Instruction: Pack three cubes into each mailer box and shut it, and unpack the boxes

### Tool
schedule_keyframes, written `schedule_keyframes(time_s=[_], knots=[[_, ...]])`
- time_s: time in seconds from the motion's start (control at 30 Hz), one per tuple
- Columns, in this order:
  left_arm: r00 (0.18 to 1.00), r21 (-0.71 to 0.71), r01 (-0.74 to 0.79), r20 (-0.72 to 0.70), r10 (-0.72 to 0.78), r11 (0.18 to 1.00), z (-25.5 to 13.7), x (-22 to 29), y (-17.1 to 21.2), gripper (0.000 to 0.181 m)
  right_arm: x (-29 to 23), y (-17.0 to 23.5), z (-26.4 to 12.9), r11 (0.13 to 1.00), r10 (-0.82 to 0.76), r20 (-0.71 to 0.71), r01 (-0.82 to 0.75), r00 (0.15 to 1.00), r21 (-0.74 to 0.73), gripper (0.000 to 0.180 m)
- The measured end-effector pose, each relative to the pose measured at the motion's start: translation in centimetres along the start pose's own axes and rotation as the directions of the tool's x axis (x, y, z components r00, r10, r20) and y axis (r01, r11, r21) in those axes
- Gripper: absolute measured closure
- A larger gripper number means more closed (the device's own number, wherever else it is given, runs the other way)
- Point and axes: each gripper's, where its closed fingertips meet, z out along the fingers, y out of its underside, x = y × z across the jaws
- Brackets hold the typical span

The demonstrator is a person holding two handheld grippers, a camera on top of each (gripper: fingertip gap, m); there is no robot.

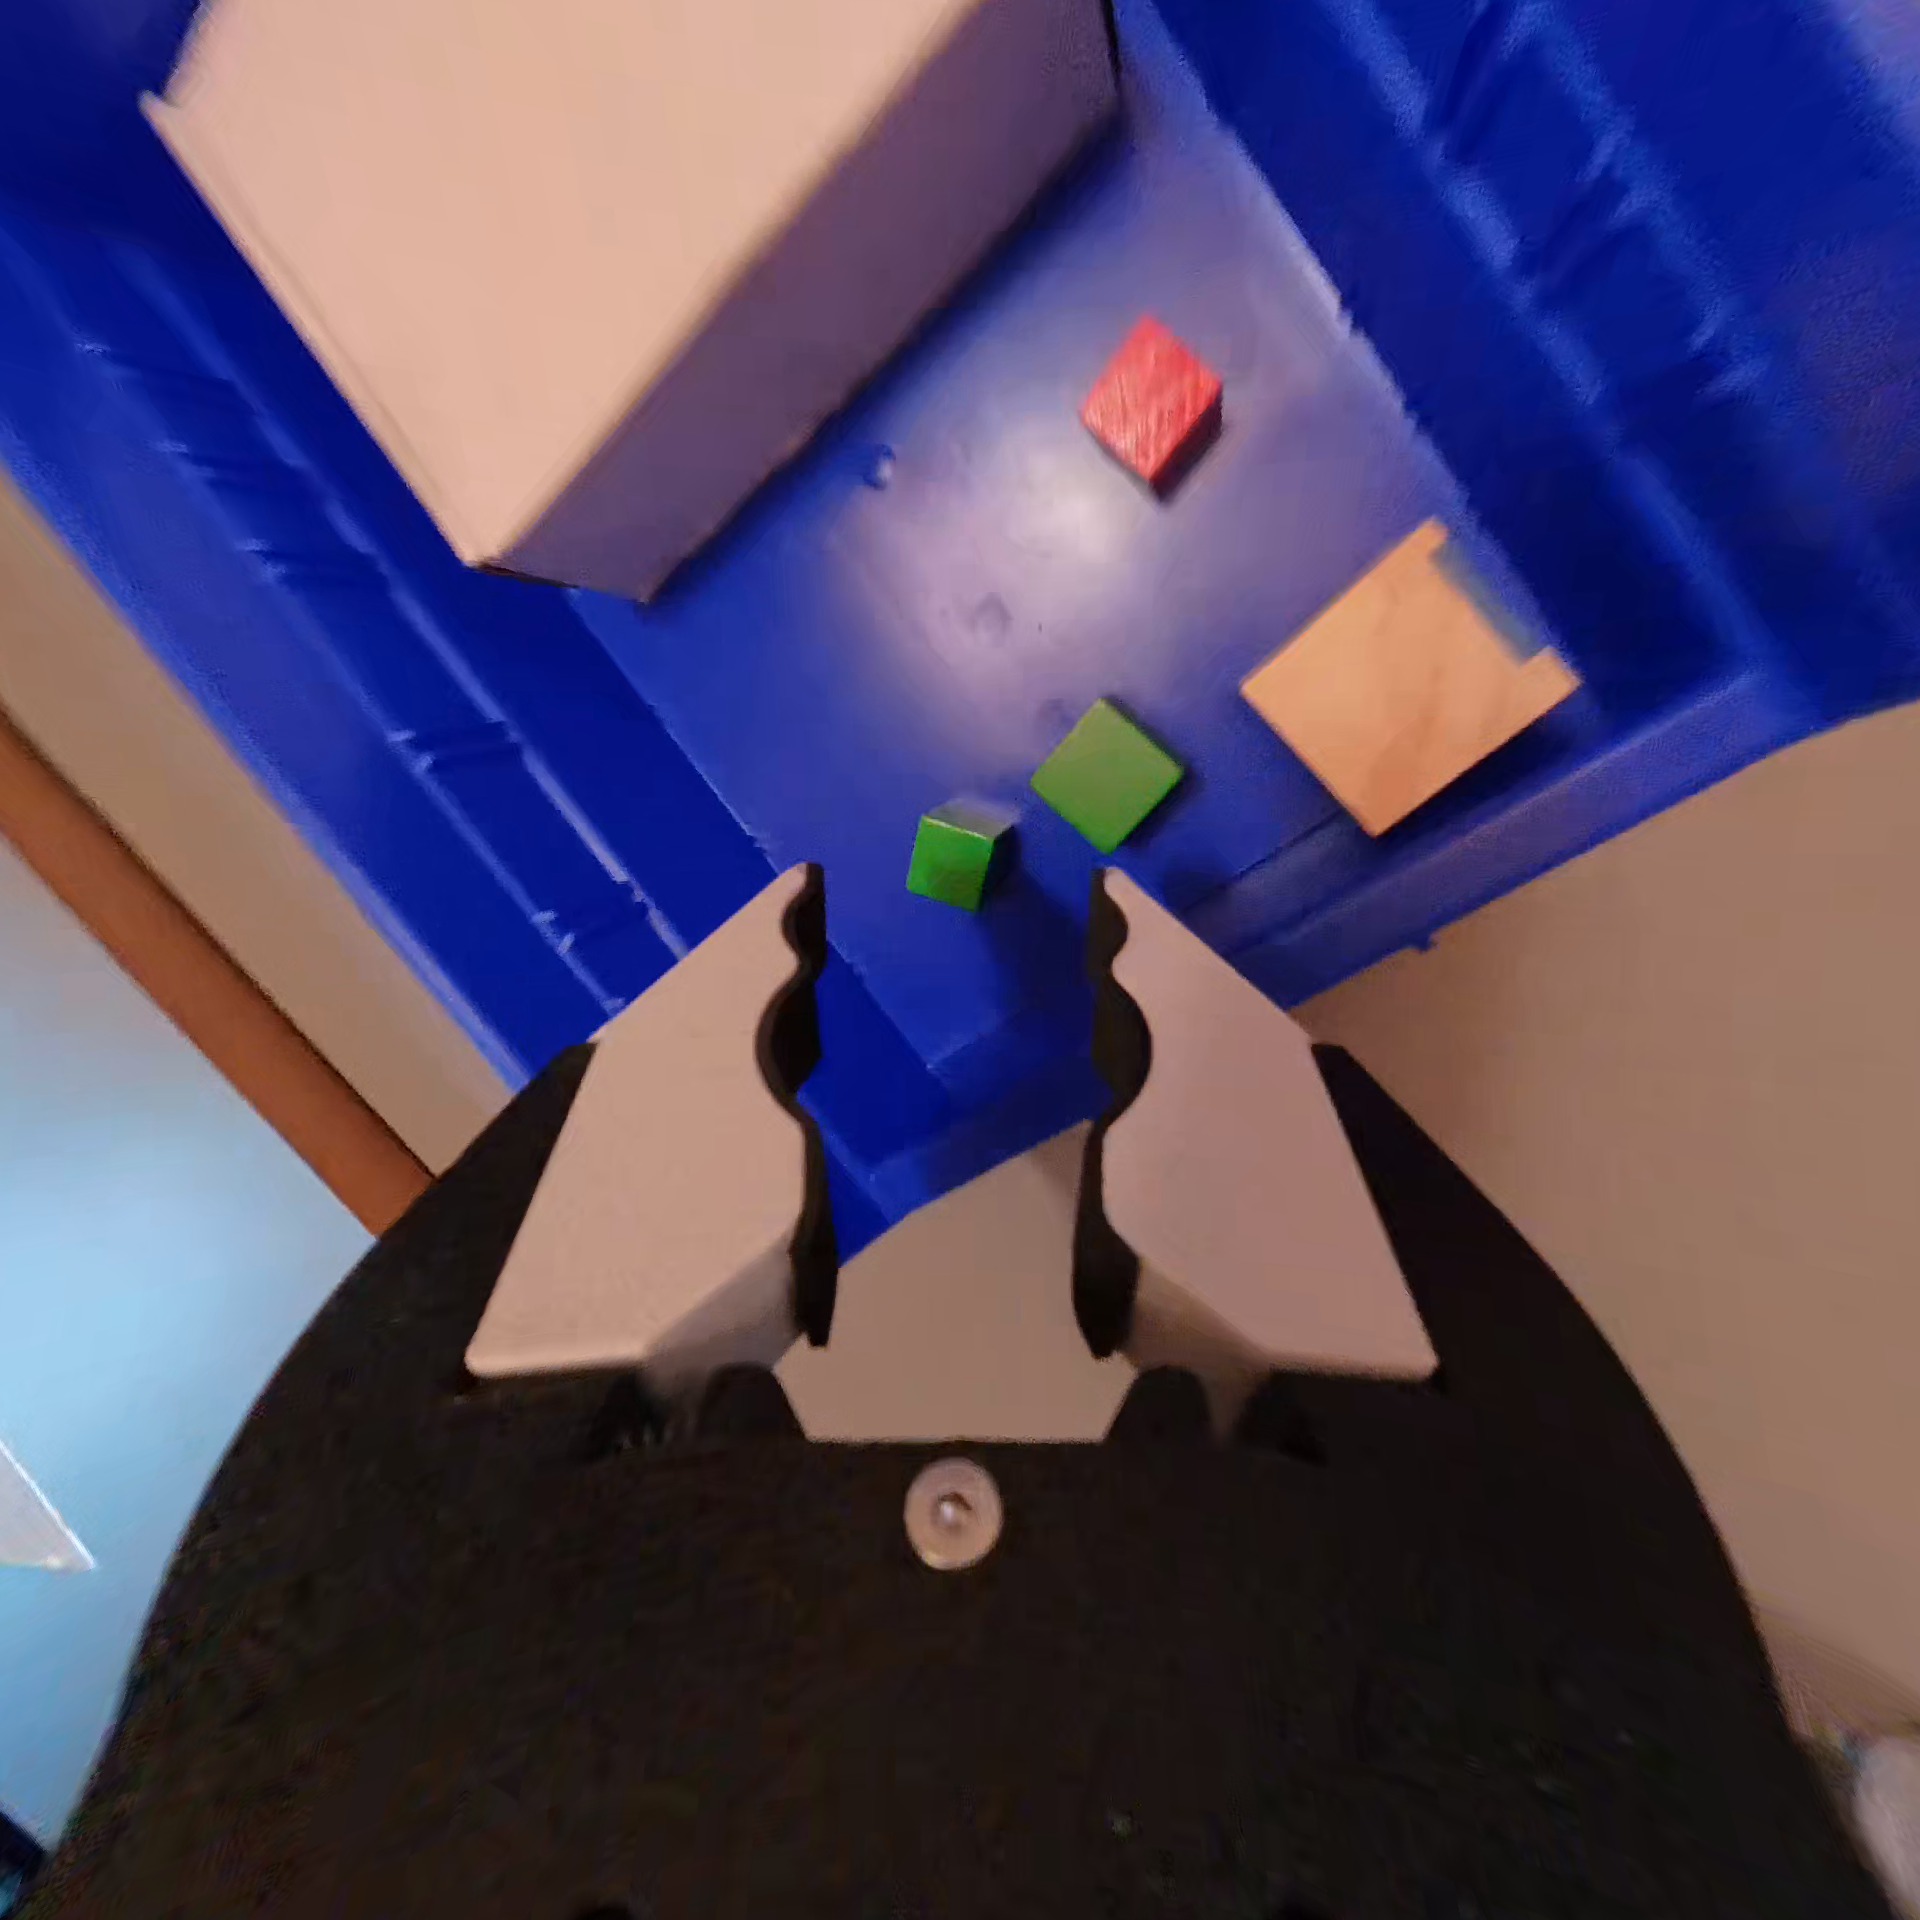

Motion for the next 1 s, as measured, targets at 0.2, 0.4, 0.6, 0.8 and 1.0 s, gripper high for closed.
schedule_keyframes(time_s=[0.2,0.4,0.6,0.8,1.0], knots=[[0.97,-0.144,-0.24,-0.064,0.233,0.96,4.0,-0.8,1.8,0.13,-0.1,0.0,0.1,1.0,-0.02,-0.007,0.02,1.0,-0.021,0.177],[0.965,-0.13,-0.26,-0.076,0.252,0.957,5.5,-0.7,2.1,0.162,-0.1,-0.1,0.0,1.0,-0.023,-0.012,0.023,1.0,-0.013,0.178],[0.983,0.227,-0.184,0.035,0.181,0.956,-3.0,2.9,-4.5,0.162,0.3,-0.3,0.3,1.0,-0.021,-0.029,0.022,0.999,0.018,0.179],[0.898,0.538,-0.234,-0.2,0.393,0.81,-10.8,20.7,-10.5,0.163,0.5,-1.1,1.0,0.998,-0.058,-0.068,0.06,0.996,0.023,0.179],[0.877,0.432,-0.355,-0.152,0.455,0.829,-6.1,28.4,-12.3,0.163,0.6,-1.6,1.1,0.996,-0.088,-0.105,0.088,0.991,0.001,0.179]])
